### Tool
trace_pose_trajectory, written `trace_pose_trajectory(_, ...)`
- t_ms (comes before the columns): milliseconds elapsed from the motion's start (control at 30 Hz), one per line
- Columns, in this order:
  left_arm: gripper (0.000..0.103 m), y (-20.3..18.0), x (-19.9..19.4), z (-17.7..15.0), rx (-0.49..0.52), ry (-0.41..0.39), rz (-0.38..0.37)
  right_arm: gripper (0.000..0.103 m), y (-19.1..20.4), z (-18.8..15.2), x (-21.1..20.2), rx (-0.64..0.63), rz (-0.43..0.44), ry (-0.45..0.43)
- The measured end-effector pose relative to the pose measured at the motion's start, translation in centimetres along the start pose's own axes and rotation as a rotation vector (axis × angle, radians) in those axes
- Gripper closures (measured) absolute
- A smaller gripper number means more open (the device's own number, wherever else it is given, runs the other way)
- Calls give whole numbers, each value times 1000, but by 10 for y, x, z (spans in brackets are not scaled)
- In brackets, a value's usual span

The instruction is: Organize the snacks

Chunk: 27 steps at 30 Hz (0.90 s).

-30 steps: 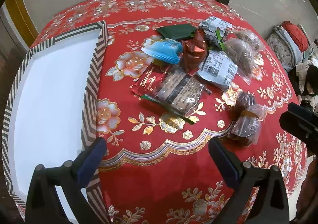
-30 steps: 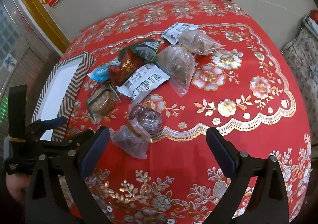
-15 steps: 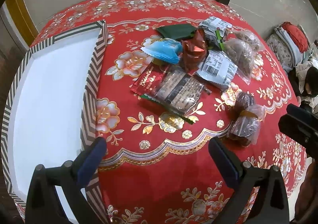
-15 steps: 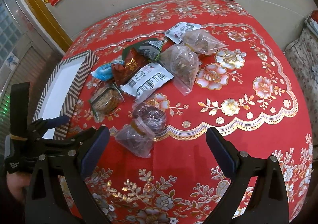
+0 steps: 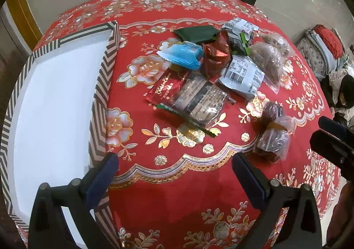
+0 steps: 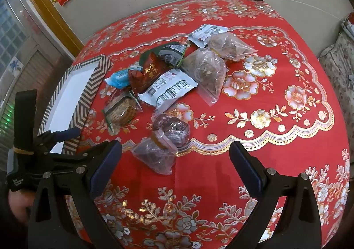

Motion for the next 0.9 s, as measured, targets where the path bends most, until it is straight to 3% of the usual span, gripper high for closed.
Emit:
trace_pose_trajectory(500, 0, -3, -1, 0, 17, 8, 34, 4, 6, -2, 0, -7, 21, 1)
trace_pose_trajectory(767, 0, -4, -6, -4, 69, -33, 40, 5, 15, 4, 15, 69, 93, 37)
trace_pose_trajectory(867, 0, -6, -11, -2, 106, -63, 54, 11, 23, 3, 28, 60, 70, 73)
trace_pose_trajectory(900, 0, -6, -13, -1, 119, -74, 54, 21, 24, 2, 32, 57, 59, 88)
Point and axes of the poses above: each gripper's, at about its wrist camera, not at the fingertips, and x roughly the way its jaws point, y to its left, z to its top, the point moved 3 cm from there along x, roughly the way its jaws point, and after that the axes turned 4 degrees about x, right-handed, at the moved point
